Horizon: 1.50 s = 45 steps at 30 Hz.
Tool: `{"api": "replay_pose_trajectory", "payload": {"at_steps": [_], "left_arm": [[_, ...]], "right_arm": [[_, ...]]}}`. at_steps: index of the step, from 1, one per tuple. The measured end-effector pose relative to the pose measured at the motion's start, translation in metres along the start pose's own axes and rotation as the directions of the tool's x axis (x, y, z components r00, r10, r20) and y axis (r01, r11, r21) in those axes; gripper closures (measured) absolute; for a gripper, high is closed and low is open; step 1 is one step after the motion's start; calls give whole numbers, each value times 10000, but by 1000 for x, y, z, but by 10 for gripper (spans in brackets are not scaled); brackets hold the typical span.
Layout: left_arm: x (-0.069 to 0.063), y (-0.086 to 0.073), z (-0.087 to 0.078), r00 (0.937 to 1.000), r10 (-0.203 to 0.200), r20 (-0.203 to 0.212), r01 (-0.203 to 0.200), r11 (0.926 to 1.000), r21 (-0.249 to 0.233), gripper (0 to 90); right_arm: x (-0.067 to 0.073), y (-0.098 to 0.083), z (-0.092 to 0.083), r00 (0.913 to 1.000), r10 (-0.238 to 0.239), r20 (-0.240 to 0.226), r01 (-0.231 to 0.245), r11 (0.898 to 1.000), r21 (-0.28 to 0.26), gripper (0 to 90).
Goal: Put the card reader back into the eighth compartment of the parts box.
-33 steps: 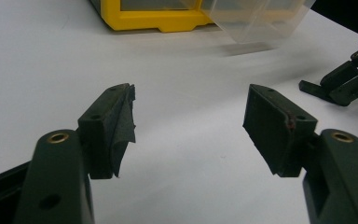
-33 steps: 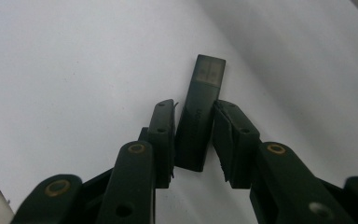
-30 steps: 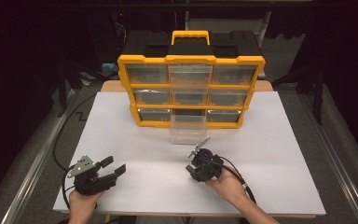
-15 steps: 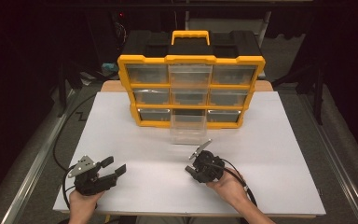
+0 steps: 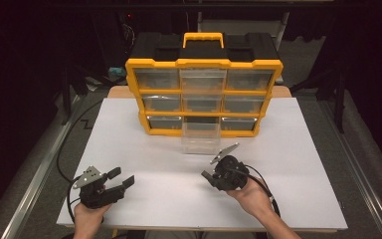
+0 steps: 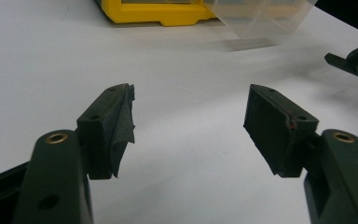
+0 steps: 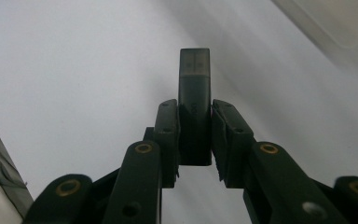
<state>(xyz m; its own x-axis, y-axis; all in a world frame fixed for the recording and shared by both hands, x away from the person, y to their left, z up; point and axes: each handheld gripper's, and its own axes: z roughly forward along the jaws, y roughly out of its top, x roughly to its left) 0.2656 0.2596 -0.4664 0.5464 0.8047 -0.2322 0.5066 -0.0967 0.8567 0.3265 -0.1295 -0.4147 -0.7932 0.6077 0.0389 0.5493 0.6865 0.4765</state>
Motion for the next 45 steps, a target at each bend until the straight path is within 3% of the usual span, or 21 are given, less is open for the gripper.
{"api": "replay_pose_trajectory", "payload": {"at_steps": [11,14,30,45], "left_arm": [[1,0,-1,9999,-74,-68,74,10000,-12,333],[1,0,-1,9999,-78,-91,78,10000,-25,333],[0,0,-1,10000,-3,-34,3,10000,-55,334],[1,0,-1,10000,-38,-7,38,10000,-28,333]], "right_arm": [[-5,0,-21,10000,-18,48,19,9993,-381,733],[-7,-2,-28,9998,167,75,-162,9982,-575,733],[-16,2,-44,9996,267,110,-257,9964,-809,733],[-24,20,-57,9994,274,190,-251,9935,-1109,733]]}}
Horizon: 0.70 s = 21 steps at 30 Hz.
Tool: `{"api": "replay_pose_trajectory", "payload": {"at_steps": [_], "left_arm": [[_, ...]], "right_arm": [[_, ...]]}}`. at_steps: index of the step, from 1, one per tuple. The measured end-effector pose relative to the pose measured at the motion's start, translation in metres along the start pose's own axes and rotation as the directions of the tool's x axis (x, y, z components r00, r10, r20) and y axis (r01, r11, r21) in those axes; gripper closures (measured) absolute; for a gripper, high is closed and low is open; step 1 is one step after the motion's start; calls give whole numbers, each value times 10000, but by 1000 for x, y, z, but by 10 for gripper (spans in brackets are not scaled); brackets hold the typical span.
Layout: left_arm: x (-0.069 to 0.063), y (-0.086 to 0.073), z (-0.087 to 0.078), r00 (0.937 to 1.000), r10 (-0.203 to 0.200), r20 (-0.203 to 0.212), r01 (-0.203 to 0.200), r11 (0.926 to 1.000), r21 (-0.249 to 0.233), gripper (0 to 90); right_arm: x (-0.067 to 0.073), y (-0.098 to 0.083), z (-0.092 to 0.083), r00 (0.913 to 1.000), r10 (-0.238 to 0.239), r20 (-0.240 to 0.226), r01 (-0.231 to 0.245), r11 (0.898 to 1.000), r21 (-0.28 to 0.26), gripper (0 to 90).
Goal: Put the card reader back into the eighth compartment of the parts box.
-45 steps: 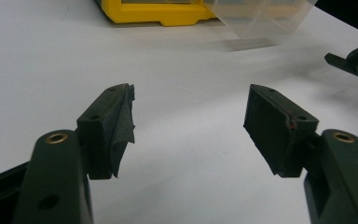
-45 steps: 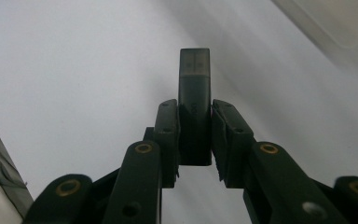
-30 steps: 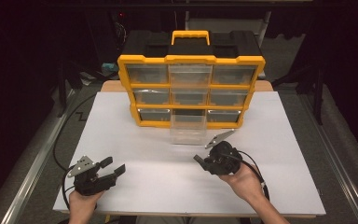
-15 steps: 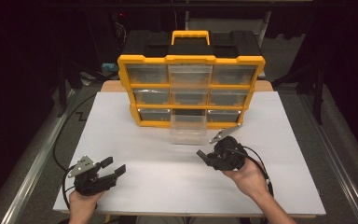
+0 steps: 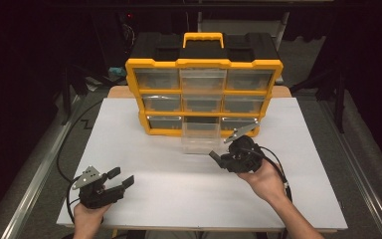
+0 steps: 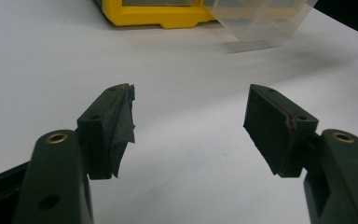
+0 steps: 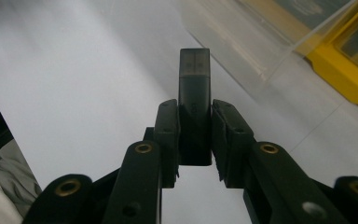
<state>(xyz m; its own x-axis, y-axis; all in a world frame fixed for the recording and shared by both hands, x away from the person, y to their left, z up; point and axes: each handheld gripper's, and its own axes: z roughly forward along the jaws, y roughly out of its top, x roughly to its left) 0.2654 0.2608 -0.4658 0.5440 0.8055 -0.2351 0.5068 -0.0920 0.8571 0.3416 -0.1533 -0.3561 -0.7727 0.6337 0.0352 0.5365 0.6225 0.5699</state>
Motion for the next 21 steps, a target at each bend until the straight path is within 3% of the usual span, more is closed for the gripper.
{"api": "replay_pose_trajectory", "payload": {"at_steps": [21], "left_arm": [[0,0,0,10000,14,45,-13,10000,-11,334]], "right_arm": [[-14,31,-8,9992,124,393,-121,9999,-86,733]]}}
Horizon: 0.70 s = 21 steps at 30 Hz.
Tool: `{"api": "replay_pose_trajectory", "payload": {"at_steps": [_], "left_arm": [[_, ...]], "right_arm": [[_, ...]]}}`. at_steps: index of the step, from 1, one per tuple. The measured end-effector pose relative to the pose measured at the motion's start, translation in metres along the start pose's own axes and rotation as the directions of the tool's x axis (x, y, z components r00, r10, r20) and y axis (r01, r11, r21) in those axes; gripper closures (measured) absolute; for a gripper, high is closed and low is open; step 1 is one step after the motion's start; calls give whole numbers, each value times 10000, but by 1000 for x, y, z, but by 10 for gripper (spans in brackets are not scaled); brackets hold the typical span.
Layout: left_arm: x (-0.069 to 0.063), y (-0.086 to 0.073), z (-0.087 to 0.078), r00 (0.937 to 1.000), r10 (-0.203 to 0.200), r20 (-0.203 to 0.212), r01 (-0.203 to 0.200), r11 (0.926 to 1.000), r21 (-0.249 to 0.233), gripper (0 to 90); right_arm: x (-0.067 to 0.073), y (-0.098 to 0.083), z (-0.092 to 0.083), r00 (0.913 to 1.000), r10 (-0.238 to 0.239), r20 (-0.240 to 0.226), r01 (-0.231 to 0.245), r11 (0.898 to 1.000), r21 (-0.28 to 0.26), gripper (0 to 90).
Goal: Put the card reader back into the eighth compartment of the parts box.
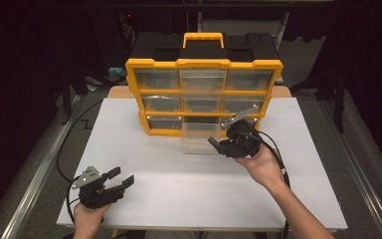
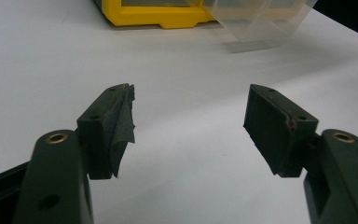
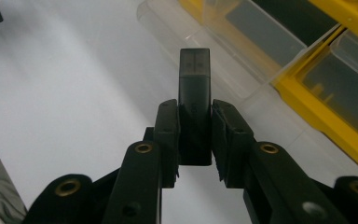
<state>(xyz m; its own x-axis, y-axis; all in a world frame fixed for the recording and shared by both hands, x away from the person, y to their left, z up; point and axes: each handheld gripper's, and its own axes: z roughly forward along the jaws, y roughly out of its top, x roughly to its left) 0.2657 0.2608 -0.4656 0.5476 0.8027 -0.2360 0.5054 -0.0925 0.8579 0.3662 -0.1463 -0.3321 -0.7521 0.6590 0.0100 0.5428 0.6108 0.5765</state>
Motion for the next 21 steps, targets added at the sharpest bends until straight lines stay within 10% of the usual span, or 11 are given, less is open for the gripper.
{"api": "replay_pose_trajectory", "payload": {"at_steps": [21], "left_arm": [[1,0,1,10000,-2,43,2,10000,0,334]], "right_arm": [[-16,34,22,9987,223,455,-235,9994,269,732]]}}
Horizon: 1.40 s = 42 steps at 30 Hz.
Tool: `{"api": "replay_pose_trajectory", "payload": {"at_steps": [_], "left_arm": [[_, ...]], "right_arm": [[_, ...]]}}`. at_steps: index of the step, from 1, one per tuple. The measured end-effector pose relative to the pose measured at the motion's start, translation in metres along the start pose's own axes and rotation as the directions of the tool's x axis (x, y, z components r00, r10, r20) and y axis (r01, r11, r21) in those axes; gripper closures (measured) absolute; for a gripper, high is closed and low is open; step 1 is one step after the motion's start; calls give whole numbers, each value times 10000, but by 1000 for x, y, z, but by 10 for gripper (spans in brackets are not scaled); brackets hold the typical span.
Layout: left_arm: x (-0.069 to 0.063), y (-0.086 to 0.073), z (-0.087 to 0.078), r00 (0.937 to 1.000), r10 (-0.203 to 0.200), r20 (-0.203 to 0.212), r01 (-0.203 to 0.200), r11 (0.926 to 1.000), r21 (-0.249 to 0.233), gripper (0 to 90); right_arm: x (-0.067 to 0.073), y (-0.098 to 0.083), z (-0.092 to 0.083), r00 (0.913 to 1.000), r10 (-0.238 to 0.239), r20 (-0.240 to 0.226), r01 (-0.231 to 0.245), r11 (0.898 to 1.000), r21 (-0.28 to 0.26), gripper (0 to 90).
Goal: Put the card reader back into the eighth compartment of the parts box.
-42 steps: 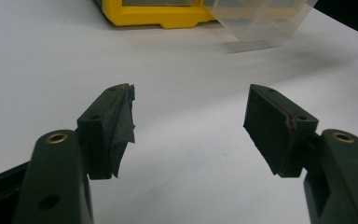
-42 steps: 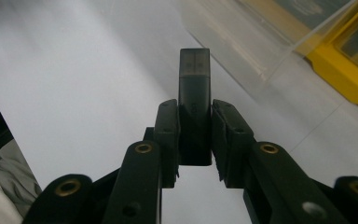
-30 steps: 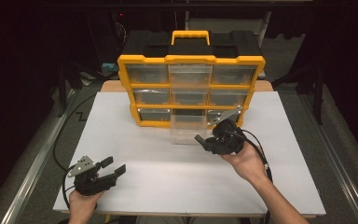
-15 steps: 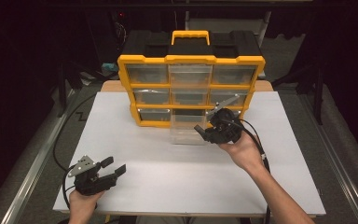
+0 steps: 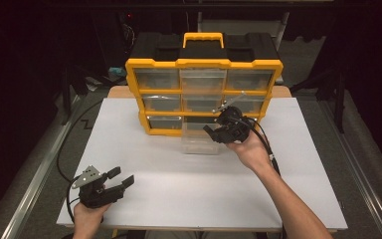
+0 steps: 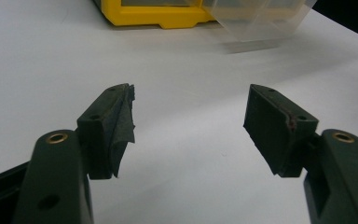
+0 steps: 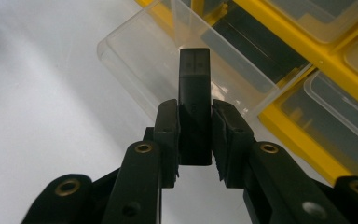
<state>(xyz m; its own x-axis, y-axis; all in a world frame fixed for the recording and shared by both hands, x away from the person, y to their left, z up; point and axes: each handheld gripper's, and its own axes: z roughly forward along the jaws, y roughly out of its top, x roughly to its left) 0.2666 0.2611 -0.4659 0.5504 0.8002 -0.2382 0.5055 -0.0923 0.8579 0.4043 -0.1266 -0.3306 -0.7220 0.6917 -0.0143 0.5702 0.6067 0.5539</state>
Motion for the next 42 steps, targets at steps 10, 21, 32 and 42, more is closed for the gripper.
{"api": "replay_pose_trajectory", "payload": {"at_steps": [10,21,32,42], "left_arm": [[0,0,0,10000,-18,-38,18,10000,-1,334],[0,0,0,10000,-15,-24,15,10000,0,334],[0,0,0,10000,-15,0,15,10000,-26,334],[0,0,0,10000,-3,14,3,10000,17,334]], "right_arm": [[-2,11,15,9998,159,85,-161,9997,191,732],[-5,17,25,9999,151,64,-153,9993,339,731],[-8,18,34,9996,289,34,-291,9982,521,724],[-8,14,31,9988,487,29,-487,9986,207,583]]}}
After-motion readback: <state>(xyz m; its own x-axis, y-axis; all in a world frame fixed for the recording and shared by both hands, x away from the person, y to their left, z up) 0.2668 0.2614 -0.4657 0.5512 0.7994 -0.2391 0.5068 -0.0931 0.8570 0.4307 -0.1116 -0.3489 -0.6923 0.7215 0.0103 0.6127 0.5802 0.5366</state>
